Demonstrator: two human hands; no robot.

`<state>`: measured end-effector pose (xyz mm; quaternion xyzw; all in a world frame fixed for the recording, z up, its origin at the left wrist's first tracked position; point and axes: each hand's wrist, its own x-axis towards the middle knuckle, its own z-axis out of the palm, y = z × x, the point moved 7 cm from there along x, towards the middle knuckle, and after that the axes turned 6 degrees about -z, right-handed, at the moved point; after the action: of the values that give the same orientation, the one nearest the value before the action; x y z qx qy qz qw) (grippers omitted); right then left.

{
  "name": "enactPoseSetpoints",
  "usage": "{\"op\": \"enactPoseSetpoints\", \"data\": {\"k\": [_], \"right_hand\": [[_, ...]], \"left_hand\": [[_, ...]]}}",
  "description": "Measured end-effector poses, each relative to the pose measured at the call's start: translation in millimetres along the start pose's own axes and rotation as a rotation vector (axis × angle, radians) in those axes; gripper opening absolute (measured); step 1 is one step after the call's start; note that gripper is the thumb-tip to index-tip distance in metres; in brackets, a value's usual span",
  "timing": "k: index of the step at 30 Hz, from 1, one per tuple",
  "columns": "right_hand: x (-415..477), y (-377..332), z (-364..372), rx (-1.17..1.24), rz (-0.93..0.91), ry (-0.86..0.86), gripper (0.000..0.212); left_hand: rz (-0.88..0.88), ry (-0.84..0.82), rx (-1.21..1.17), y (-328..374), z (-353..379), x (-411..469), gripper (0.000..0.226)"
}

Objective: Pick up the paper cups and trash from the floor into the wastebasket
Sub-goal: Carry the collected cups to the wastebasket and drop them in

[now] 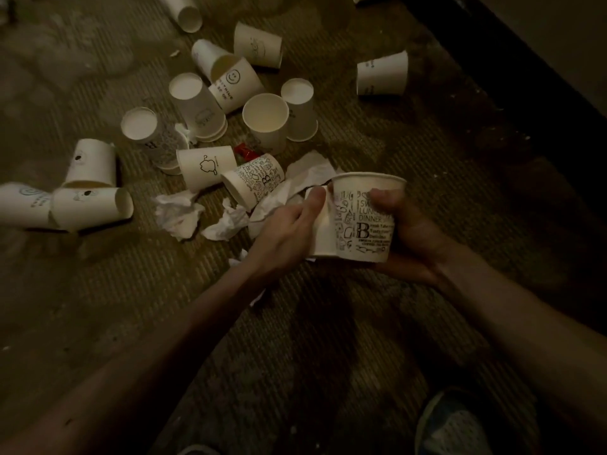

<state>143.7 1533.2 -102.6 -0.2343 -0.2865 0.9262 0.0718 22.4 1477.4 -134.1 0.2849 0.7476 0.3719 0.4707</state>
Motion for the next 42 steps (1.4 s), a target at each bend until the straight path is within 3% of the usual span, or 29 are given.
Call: {"op": "enactPoseSetpoints", "data": {"k": [4, 6, 9, 11, 14, 17, 22, 26, 29, 32, 34, 36, 39, 42], "right_hand": [[4, 0, 3, 0.011, 0.03, -0.026, 0.079], [7, 2, 6, 0.009, 0.043, -0.052, 0.073], [11, 5, 5, 0.012, 0.059, -0.023, 0.081], [14, 6, 8, 0.027, 0.059, -0.035, 0.075], [17, 6, 10, 0.05, 0.062, -0.051, 0.066], [21, 6, 7, 0.059, 0.065, -0.046, 0.067], [23, 7, -5, 0.043, 0.073, -0.02, 0.069], [21, 5, -11, 0.134, 0.052, -0.013, 0.057], [21, 6, -17, 0.171, 0.027, 0.048, 0.061], [15, 0, -14, 0.13, -0.011, 0.116, 0.069], [4, -7, -4, 0.125, -0.051, 0.137, 0.069], [-11, -12, 6, 0.127, -0.078, 0.141, 0.063], [-36, -16, 21, 0.023, -0.097, 0.124, 0.06], [-60, -20, 28, -0.018, -0.111, 0.149, 0.064]], "left_hand": [[-0.019, 0.028, 0.086, 8, -16, -6, 0.067], [0.106, 0.199, 0.234, 23, -38, -9, 0.064], [0.248, 0.53, 0.394, 42, -85, -9, 0.041], [0.249, 0.623, 0.55, 44, -106, 4, 0.035], [0.105, 0.444, 0.81, 29, -109, 37, 0.05], [0.046, 0.239, 0.897, 13, -96, 57, 0.057], [0.112, 0.258, 0.88, 16, -85, 70, 0.058], [-0.013, 0.183, 0.969, 2, -80, 78, 0.075], [0.015, 0.327, 0.787, 12, -100, 69, 0.073], [0.111, 0.425, 0.259, 30, -120, 43, 0.057], [0.086, 0.223, -0.115, 35, -107, 26, 0.039], [-0.012, -0.019, -0.342, 34, -81, 7, 0.025], [-0.089, -0.293, -0.489, 35, -35, -26, 0.018], [-0.164, -0.494, -0.556, 39, 2, -51, 0.031]]}}
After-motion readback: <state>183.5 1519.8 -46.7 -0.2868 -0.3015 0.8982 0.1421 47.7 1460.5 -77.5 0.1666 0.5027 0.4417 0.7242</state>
